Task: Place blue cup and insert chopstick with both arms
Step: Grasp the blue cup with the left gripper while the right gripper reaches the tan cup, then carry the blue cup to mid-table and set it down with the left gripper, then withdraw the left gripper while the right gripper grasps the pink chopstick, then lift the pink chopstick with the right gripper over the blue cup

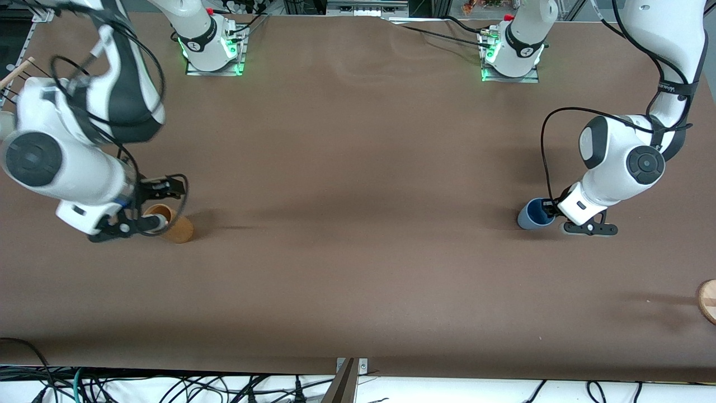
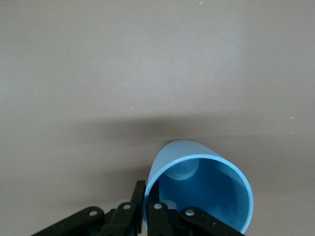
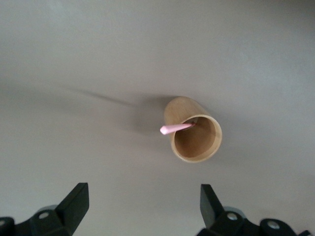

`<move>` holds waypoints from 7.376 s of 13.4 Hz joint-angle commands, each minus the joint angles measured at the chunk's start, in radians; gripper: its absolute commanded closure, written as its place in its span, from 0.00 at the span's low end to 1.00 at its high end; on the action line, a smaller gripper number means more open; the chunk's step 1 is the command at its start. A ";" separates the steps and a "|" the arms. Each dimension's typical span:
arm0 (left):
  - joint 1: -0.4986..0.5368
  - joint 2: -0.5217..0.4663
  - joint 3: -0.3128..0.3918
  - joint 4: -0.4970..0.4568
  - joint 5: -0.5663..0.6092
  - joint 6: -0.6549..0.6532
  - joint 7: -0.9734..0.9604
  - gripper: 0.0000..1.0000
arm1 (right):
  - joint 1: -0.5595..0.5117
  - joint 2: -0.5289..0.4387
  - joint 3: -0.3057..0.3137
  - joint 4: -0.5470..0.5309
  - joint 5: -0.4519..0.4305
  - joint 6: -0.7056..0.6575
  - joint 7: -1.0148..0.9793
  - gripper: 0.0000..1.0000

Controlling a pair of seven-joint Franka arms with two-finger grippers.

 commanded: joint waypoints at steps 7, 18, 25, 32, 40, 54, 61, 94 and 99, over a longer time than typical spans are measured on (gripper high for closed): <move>-0.377 0.062 -0.066 0.420 -0.052 -0.339 -0.486 1.00 | 0.039 0.134 -0.009 0.106 -0.081 -0.019 -0.081 0.00; -0.775 0.470 -0.006 0.892 -0.105 -0.327 -0.882 1.00 | 0.026 0.176 -0.010 0.114 -0.120 -0.010 -0.084 0.20; -0.850 0.607 0.010 1.002 -0.105 -0.276 -1.006 1.00 | 0.022 0.194 -0.010 0.115 -0.120 0.030 -0.082 0.35; -0.843 0.593 0.008 1.002 -0.114 -0.272 -1.026 0.00 | 0.022 0.196 -0.021 0.117 -0.120 0.027 -0.091 0.66; -0.674 0.371 0.008 1.003 -0.140 -0.538 -0.871 0.00 | 0.022 0.191 -0.026 0.117 -0.110 0.024 -0.093 0.84; -0.125 -0.159 0.008 0.671 -0.118 -0.875 -0.166 0.00 | 0.023 0.177 -0.027 0.143 -0.107 -0.016 -0.093 1.00; -0.044 -0.213 0.003 0.623 -0.076 -0.983 -0.008 0.00 | 0.037 0.137 -0.017 0.210 -0.109 -0.106 -0.095 1.00; -0.031 -0.190 0.008 0.624 -0.069 -0.990 -0.002 0.00 | 0.408 0.165 0.002 0.384 0.216 0.036 0.390 1.00; -0.031 -0.190 0.008 0.624 -0.069 -0.990 -0.003 0.00 | 0.410 0.157 -0.001 0.304 0.203 0.033 0.363 1.00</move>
